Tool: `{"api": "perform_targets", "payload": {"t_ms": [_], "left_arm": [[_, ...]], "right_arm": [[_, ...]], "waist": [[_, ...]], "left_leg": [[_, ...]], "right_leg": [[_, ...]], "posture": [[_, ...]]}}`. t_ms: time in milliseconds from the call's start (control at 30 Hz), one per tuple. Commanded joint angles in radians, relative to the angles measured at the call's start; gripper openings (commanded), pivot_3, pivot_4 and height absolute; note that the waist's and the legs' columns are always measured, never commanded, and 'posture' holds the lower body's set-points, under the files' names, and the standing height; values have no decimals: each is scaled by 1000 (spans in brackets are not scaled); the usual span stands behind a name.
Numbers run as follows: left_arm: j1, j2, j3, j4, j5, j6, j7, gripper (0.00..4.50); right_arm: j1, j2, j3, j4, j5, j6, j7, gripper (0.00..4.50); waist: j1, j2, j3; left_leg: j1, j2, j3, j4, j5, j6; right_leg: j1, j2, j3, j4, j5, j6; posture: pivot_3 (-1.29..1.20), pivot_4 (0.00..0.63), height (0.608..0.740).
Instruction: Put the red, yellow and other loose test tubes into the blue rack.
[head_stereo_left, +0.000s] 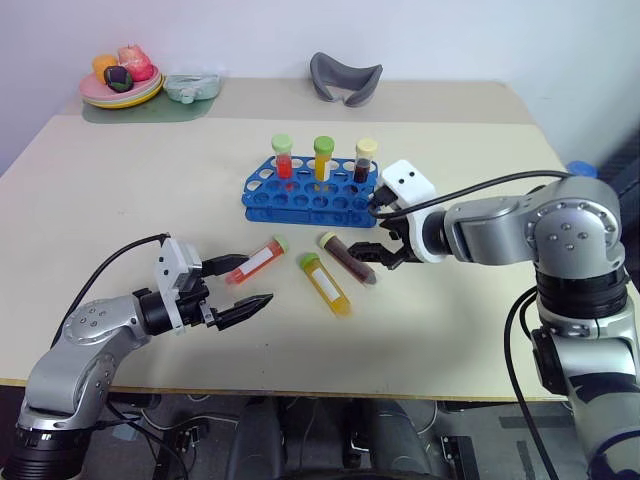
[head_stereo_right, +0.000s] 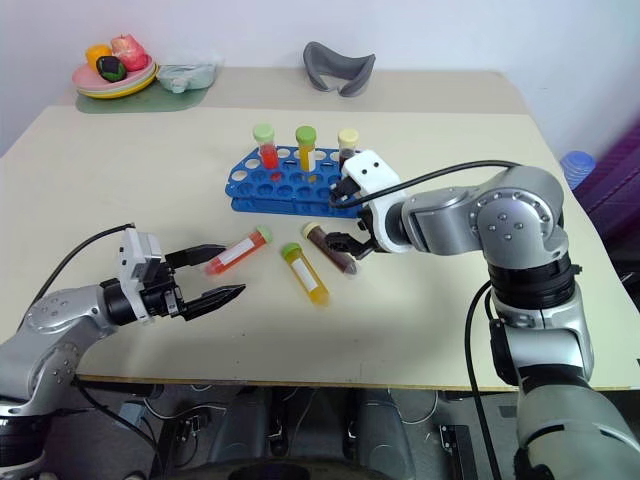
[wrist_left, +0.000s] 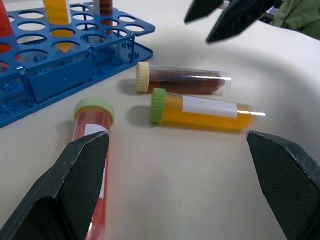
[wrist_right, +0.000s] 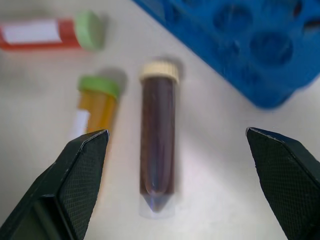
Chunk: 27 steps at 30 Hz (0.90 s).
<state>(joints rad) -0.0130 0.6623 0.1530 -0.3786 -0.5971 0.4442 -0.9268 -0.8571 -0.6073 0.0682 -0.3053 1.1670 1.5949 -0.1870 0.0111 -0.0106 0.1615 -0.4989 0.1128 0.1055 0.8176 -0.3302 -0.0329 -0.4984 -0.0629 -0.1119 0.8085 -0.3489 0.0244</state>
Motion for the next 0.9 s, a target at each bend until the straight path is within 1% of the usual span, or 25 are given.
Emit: {"api": "perform_targets", "payload": {"t_ms": [33, 233, 367, 500, 900], "left_arm": [[-33, -17, -8, -5, 5, -23, 14, 4473], [-59, -20, 4, 34, 9, -32, 23, 4473], [-71, -20, 5, 35, 10, -32, 32, 4473], [-64, -8, 18, 36, 8, -36, 28, 4473], [-47, 17, 52, 36, 5, -34, 33, 4473]], "right_arm": [[45, -37, -73, -123, -108, -133, 35, 4500], [213, -113, -104, -204, -248, -312, 180, 4500], [260, -109, -119, -202, -300, -366, 233, 4500], [268, -95, -124, -197, -324, -362, 257, 4500], [217, -86, -141, -160, -324, -229, 340, 4500]], "waist": [[1, 0, 0], [-1, 0, 0], [-5, 0, 0], [-3, 0, 0], [0, 0, 0]], "left_leg": [[0, 0, 0, 0, 0, 0], [1, 0, 0, -1, 0, 0], [1, 0, 0, -1, 0, 0], [1, 0, 0, -1, 0, 0], [1, 0, 0, -2, 0, 0]], "right_leg": [[0, 0, 0, 0, 0, 0], [1, 1, 0, -1, 0, 0], [0, 1, 0, -1, 0, 0], [0, 1, 0, -2, 0, 0], [0, 1, 0, -2, 0, 0]], "posture": [[0, 150, 666], [0, 150, 666], [0, 150, 666], [0, 150, 666], [0, 150, 666]]}}
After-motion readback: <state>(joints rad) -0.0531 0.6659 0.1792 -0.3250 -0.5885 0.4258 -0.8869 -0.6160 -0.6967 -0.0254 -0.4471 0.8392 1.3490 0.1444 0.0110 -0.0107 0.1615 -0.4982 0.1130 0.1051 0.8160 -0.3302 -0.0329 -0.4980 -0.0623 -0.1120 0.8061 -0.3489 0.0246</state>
